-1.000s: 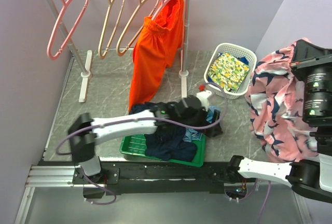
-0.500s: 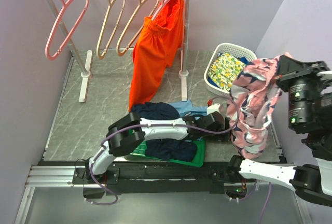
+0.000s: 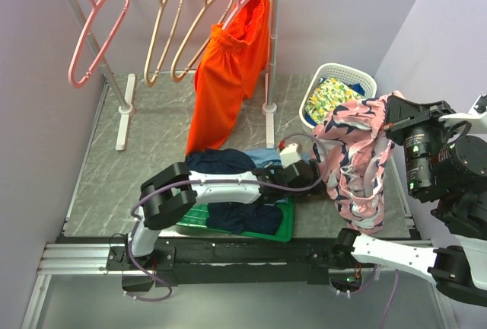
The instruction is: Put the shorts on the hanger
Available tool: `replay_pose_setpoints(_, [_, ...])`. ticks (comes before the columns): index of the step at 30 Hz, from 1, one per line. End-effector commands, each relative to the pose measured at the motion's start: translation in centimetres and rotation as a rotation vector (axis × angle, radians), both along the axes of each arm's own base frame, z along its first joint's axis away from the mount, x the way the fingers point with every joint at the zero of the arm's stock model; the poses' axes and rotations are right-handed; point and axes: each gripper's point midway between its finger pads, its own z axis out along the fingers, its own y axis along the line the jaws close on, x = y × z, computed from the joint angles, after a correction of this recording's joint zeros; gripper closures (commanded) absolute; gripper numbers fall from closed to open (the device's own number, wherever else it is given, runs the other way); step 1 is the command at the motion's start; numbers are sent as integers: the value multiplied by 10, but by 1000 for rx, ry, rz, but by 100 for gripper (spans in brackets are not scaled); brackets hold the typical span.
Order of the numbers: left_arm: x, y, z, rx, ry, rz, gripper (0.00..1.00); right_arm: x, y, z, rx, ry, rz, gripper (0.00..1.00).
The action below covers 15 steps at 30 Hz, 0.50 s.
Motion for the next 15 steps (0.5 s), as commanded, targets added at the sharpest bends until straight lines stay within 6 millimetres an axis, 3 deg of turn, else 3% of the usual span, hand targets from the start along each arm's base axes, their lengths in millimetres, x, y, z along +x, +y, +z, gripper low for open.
replay_pose_setpoints(1, [27, 68, -35, 179, 4, 149, 4, -1, 2, -5, 47, -1, 14, 100])
replay_pose_setpoints(8, [34, 98, -39, 204, 14, 220, 4, -1, 7, -17, 52, 14, 35, 100])
replay_pose_setpoints(15, [41, 147, -46, 209, 41, 293, 4, 0, 12, -28, 53, 32, 54, 100])
